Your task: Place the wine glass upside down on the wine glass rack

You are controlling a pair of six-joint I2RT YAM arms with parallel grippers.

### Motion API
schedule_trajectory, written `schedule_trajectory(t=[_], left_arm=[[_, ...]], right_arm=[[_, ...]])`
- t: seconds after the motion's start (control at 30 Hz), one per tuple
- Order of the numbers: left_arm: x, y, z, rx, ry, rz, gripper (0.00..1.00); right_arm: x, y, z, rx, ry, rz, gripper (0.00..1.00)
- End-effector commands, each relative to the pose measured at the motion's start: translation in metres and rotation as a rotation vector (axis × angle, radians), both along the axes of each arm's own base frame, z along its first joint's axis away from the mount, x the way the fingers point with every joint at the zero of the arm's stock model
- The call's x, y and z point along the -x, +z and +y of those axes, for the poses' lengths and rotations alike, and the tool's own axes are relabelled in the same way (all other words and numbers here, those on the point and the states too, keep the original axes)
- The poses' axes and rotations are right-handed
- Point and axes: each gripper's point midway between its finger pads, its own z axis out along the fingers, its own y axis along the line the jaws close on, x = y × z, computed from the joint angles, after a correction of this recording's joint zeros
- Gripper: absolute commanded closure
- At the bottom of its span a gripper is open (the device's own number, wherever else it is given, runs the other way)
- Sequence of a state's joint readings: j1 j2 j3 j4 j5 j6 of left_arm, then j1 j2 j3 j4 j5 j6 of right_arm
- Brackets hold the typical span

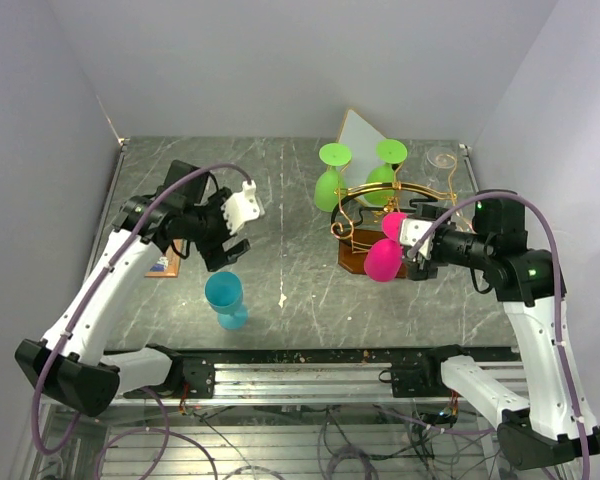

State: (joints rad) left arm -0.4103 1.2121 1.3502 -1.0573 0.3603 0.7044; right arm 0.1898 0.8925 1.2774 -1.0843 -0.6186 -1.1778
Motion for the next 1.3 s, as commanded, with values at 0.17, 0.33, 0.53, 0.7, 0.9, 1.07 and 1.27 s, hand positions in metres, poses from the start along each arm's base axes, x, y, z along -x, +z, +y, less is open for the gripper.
schedule_trajectory(t=[0.17,0.33,0.53,0.7,0.9,1.07,1.27], left_arm=[[0.041,-0.043,0.021,-0.129,-0.133,0.105,0.15],[0.036,-0.065,0.021,-0.155,-0.114,0.172,0.30],[0.041,-0.077,0.012,-0.129,-0.131,0.249,0.56],[0.044,-0.084,0.011,-0.126,-0.135,0.270,0.64],[0.049,-0.089,0.007,-0.103,-0.146,0.294,0.77],[0.046,-0.088,0.005,-0.093,-0.134,0.289,0.93],[0.039,-0.063,-0.005,-0.041,-0.130,0.264,0.93]], right_arm=[[0.002,0.010,0.002,-0.039,-0.001,-0.008,0.19],[0.002,0.006,0.001,-0.035,-0.007,-0.001,0.19],[0.001,-0.001,-0.001,-0.027,-0.016,0.007,0.19],[0.000,-0.004,-0.001,-0.022,-0.018,0.009,0.19],[-0.002,-0.003,-0.002,-0.015,-0.022,0.002,0.19],[-0.011,0.009,-0.009,-0.002,-0.068,-0.032,0.19],[-0.013,0.019,-0.009,-0.008,-0.080,-0.038,0.19]])
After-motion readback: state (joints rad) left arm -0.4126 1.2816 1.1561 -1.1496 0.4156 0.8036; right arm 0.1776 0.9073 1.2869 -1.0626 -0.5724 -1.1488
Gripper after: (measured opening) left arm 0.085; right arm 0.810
